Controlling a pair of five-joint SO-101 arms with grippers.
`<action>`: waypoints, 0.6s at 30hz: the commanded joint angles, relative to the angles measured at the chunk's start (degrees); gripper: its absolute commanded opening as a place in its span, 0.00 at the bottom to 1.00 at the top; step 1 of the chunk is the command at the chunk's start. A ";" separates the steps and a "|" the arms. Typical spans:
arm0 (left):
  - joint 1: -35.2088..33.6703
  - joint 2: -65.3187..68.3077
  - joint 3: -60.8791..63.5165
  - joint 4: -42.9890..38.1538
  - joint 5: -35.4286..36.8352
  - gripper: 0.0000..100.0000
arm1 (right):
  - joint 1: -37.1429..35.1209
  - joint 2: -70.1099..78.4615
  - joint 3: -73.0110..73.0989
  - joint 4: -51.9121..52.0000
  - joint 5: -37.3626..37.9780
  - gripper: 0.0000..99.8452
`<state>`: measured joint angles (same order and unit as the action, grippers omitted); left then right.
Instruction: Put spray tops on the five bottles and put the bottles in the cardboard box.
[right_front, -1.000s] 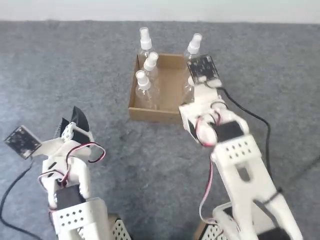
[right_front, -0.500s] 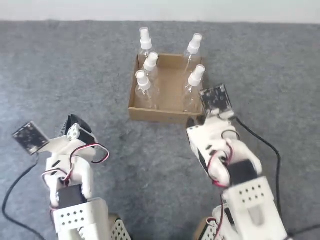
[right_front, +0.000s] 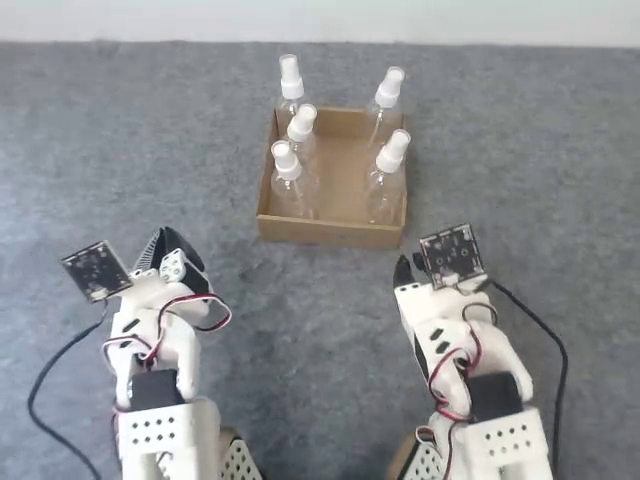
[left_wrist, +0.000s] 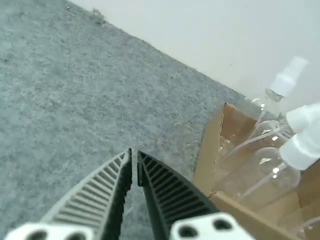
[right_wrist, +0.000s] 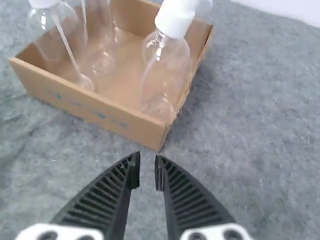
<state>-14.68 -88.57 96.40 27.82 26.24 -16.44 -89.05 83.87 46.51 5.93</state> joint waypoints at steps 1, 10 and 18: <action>0.79 -0.62 0.48 -3.69 -4.57 0.01 | 0.75 -7.08 3.08 -0.48 1.05 0.01; 5.54 -0.62 0.48 -0.97 -5.98 0.01 | 1.01 -14.29 10.90 -0.48 1.05 0.01; 9.58 -0.53 0.48 11.34 -14.15 0.01 | 7.87 -14.99 12.48 0.13 0.97 0.01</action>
<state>-7.56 -88.57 97.54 30.55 16.04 -11.87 -103.03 95.21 46.51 5.93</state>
